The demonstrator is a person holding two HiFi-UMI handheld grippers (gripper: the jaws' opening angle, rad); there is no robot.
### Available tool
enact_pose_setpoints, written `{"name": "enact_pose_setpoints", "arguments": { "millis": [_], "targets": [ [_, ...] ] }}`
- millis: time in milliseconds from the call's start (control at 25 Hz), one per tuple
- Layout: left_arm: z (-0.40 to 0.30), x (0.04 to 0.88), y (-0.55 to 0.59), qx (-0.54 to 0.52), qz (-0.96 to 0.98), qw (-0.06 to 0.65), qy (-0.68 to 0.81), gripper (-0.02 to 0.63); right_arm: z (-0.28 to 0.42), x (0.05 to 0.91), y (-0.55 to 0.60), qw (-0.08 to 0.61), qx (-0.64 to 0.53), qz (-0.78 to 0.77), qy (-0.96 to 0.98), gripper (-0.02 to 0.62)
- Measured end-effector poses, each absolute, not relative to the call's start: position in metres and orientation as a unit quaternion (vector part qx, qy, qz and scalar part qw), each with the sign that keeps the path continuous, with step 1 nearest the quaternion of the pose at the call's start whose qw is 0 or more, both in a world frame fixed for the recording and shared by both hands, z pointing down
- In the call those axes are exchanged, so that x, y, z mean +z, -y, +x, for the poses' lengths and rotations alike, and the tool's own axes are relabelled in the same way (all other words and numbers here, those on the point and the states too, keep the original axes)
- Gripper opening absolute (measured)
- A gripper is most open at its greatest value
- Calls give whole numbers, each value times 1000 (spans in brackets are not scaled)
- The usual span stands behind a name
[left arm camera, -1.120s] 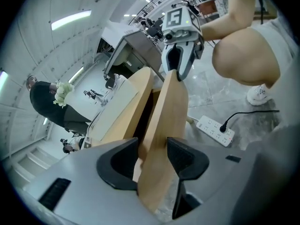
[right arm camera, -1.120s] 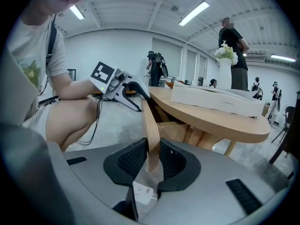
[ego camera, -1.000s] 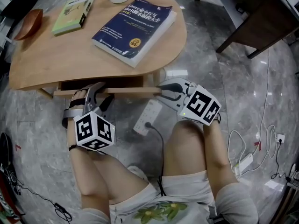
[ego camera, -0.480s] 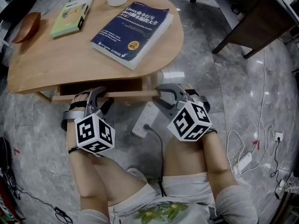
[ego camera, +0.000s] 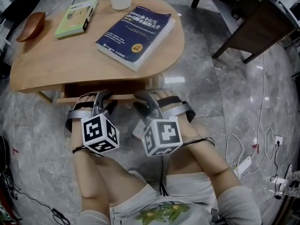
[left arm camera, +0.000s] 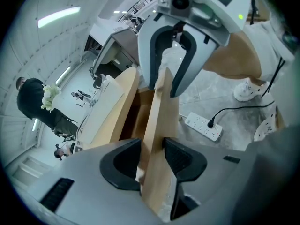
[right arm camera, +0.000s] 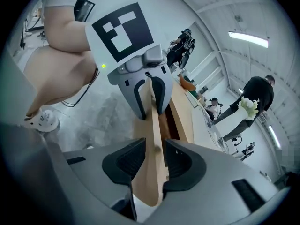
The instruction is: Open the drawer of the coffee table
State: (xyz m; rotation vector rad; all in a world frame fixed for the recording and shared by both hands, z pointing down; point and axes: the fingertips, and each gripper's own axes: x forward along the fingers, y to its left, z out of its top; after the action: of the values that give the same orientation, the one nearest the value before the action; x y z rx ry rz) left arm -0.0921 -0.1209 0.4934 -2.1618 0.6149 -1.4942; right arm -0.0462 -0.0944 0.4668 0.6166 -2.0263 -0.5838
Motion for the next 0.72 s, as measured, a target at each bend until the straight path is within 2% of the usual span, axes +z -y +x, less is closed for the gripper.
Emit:
{"name": "enact_pose_setpoints", "arguments": {
  "millis": [360, 720],
  "targets": [
    [-92, 494, 120, -539, -777, 231, -230, 158, -62, 475, 106, 479, -216, 242, 815, 105],
    [-92, 494, 120, -523, -785, 234, -236, 158, -62, 473, 107, 444, -203, 268, 830, 103]
  ]
}}
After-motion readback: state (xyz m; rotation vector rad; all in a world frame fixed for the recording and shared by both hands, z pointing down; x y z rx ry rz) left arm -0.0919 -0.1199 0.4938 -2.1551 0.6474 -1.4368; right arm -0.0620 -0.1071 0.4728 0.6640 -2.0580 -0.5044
